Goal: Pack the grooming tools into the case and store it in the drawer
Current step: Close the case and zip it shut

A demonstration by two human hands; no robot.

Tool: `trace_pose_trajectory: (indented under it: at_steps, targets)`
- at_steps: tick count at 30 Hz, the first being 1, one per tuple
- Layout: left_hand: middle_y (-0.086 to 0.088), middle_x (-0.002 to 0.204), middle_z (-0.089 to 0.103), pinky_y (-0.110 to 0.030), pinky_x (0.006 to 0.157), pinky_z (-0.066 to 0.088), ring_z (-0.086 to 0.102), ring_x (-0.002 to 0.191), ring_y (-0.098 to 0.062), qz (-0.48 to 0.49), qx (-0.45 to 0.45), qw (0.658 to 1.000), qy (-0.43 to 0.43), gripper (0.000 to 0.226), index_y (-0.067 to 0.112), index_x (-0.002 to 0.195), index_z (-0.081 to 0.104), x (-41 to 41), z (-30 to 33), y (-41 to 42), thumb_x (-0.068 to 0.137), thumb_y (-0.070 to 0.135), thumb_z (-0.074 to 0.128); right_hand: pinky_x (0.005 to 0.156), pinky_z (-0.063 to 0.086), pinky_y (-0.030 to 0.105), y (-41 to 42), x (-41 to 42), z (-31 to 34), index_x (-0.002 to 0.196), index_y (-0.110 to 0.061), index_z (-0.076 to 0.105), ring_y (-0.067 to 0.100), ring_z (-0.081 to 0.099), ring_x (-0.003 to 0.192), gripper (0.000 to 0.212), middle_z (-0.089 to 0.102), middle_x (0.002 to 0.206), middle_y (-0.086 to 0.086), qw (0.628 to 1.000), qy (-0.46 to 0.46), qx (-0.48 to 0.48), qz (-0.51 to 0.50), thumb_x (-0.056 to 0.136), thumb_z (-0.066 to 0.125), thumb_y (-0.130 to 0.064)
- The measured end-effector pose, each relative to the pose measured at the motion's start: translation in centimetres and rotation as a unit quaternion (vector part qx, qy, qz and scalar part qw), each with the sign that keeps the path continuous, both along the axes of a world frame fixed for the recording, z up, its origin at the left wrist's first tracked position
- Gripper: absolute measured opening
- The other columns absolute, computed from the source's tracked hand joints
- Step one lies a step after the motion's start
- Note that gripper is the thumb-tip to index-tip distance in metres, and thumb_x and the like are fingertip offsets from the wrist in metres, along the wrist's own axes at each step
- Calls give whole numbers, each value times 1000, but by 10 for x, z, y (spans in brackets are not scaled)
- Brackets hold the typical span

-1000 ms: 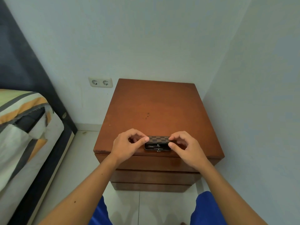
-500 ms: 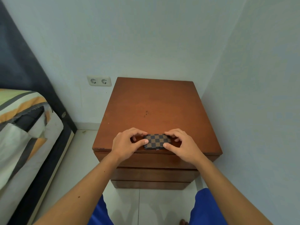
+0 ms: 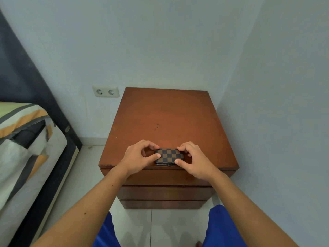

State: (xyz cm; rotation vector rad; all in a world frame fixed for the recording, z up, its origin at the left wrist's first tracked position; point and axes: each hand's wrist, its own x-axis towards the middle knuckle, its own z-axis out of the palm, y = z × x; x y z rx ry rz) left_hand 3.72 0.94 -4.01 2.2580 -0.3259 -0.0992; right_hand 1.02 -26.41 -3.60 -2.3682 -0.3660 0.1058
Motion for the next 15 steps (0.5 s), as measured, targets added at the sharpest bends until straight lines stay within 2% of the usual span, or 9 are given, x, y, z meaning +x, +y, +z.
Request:
trace_pose_trajectory:
  at_steps: [3, 6, 10, 12, 15]
  targets:
    - [25, 109, 65, -52, 97, 51, 58, 85, -6, -1, -8, 1000, -3, 46, 49, 109, 70, -2, -3, 1, 75, 80, 67, 97, 37, 10, 0, -2, -2, 130, -23, 58, 11, 47, 121, 39, 53, 130, -10, 1000, -5, 7, -9, 96, 72, -35]
    - [25, 111, 63, -50, 99, 48, 57, 90, -5, -3, -3, 1000, -6, 63, 44, 114, 69, -2, -2, 0, 68, 88, 67, 95, 37, 9, -1, -2, -2, 130, -25, 59, 11, 48, 120, 39, 53, 129, -10, 1000, -8, 18, -14, 96, 73, -36]
    - [24, 113, 62, -47, 102, 41, 58, 95, -6, 4, 6, 1000, -10, 53, 42, 114, 68, -3, -3, -2, 75, 77, 77, 100, 43, 20, -2, -1, -5, 131, -28, 59, 9, 49, 120, 44, 52, 128, -14, 999, 1, 26, -21, 93, 75, -43]
    - [25, 115, 61, -44, 102, 37, 57, 98, -6, 7, 13, 1000, -14, 48, 42, 118, 68, -4, -3, -2, 80, 69, 80, 99, 44, 22, -1, -1, -5, 131, -29, 59, 7, 49, 119, 47, 53, 126, -16, 999, 7, 33, -29, 90, 77, -46]
    - [27, 122, 59, -40, 101, 36, 55, 102, -2, -5, 32, 999, -9, 52, 44, 126, 68, -3, -1, -2, 82, 71, 76, 99, 44, 22, -1, 0, -4, 134, -31, 59, 5, 49, 119, 51, 53, 126, -17, 999, 6, 33, -28, 89, 78, -46]
